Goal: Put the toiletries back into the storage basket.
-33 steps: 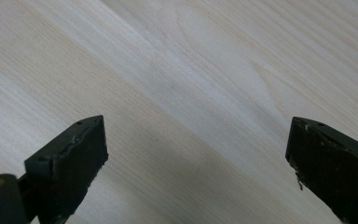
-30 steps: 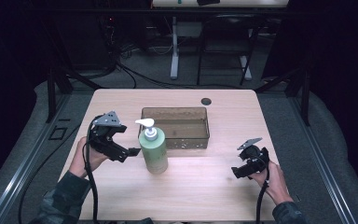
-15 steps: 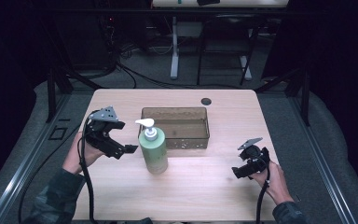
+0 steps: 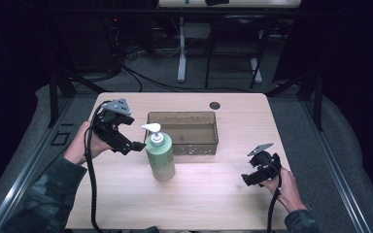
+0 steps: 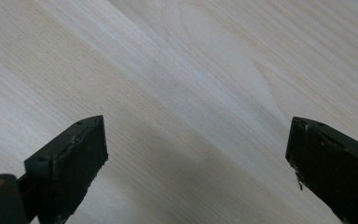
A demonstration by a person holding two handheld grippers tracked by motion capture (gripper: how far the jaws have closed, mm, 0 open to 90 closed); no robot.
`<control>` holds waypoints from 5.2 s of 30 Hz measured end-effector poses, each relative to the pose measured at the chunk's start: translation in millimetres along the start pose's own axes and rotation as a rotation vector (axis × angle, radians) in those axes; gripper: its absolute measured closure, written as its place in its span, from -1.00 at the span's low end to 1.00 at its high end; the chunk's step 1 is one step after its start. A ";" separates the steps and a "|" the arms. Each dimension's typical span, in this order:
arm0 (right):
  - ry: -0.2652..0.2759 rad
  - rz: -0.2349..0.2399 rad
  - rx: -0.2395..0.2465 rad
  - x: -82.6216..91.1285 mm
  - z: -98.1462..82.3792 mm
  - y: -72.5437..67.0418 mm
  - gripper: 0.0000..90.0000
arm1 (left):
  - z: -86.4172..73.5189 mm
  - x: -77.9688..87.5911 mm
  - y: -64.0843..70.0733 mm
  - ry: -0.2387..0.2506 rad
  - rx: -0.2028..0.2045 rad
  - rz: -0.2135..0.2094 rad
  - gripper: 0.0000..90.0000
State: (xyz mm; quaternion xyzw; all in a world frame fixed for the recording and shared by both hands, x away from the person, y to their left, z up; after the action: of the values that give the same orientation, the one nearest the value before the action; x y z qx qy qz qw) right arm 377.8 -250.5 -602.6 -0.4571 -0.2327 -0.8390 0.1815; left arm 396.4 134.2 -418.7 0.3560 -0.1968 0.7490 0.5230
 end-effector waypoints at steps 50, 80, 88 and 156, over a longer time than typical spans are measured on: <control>0.007 0.010 0.009 2.6 0.6 -0.3 -0.89 | 44.2 -20.6 14.1 -0.218 -0.163 -0.030 0.11; 0.010 0.006 0.008 3.0 0.8 -0.1 -0.88 | 40.1 -21.9 10.1 -0.240 -0.183 -0.066 0.40; 0.009 0.005 0.014 2.9 1.3 -0.6 -0.89 | 42.2 -20.4 14.2 -0.263 -0.214 -0.071 0.40; 0.001 -0.013 0.021 -0.3 -1.7 1.6 -1.00 | 104.2 36.8 33.2 -0.251 -0.262 -0.009 0.41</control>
State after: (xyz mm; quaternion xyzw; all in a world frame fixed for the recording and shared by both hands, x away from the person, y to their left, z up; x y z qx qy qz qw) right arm 377.7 -252.8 -603.3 -0.4532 -0.2442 -0.8380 0.1808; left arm 392.6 76.0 -319.2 0.3764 -0.3549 0.6644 0.5395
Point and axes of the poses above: each handheld gripper's, and its own axes: x roughly backward along the jaws, z roughly out of its top, y roughly to its right, the point moved 8 cm from there along -x, roughly forward along the jaws, and after that the axes turned 6 degrees about -z, right-handed, at the moved point
